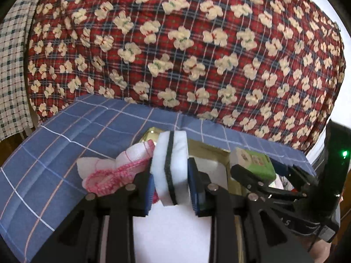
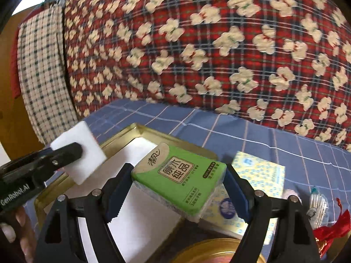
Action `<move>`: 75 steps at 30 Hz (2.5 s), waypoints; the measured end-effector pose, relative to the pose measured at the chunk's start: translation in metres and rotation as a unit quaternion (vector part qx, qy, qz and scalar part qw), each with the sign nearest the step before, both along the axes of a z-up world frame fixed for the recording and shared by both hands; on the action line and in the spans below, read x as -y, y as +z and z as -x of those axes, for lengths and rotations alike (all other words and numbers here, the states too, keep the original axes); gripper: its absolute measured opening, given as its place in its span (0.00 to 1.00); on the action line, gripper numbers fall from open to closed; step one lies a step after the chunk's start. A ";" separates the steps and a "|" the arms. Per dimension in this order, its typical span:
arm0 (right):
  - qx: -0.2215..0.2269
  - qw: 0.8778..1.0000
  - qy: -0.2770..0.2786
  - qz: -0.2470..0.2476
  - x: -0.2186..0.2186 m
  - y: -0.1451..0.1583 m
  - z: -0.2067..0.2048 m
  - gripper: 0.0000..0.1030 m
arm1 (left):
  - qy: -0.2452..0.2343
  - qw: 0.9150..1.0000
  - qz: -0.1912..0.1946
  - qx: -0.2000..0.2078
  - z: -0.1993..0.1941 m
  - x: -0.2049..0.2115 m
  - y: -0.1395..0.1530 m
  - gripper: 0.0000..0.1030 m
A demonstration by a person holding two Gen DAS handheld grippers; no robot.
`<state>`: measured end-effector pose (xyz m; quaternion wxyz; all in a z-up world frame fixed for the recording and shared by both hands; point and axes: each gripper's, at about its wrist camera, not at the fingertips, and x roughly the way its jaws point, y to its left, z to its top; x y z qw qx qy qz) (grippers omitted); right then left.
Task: Organize soft objects
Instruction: 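Lower the sponge into the gold tray and open the left tool, then move the open left tool over to the clear plastic bag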
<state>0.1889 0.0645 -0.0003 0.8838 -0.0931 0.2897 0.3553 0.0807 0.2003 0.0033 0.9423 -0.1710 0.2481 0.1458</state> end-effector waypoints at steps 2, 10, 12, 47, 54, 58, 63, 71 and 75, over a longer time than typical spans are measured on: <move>-0.002 1.000 0.008 0.014 -0.008 -0.002 0.001 0.81 | -0.009 1.000 0.011 -0.008 -0.003 -0.004 -0.004 0.25; 0.010 1.000 0.003 0.018 -0.009 -0.001 0.004 0.81 | -0.016 1.000 0.011 -0.009 -0.002 -0.006 -0.006 0.25; 0.017 1.000 -0.001 0.012 -0.004 0.003 0.007 0.81 | -0.019 1.000 0.014 -0.007 -0.001 -0.005 -0.005 0.25; 0.045 0.997 -0.023 -0.065 0.088 0.024 0.044 0.81 | -0.098 0.995 -0.015 -0.033 0.019 0.049 -0.023 0.61; 0.070 0.995 -0.064 -0.043 0.152 0.021 0.054 0.81 | -0.083 0.996 -0.031 0.010 0.033 0.077 -0.011 0.97; 0.079 0.987 -0.143 -0.015 0.211 0.009 0.043 0.81 | -0.119 0.992 -0.042 0.024 0.026 0.116 -0.008 0.97; 0.067 0.976 -0.205 -0.018 0.268 -0.005 0.033 0.81 | -0.167 0.985 -0.047 0.007 0.007 0.166 -0.018 0.97; 0.045 0.968 -0.246 -0.035 0.317 -0.016 0.021 0.81 | -0.222 0.973 -0.059 -0.011 -0.011 0.238 -0.028 0.97; 0.034 0.966 -0.253 -0.031 0.325 -0.024 0.020 0.81 | -0.263 0.962 -0.079 -0.019 -0.016 0.278 -0.033 0.97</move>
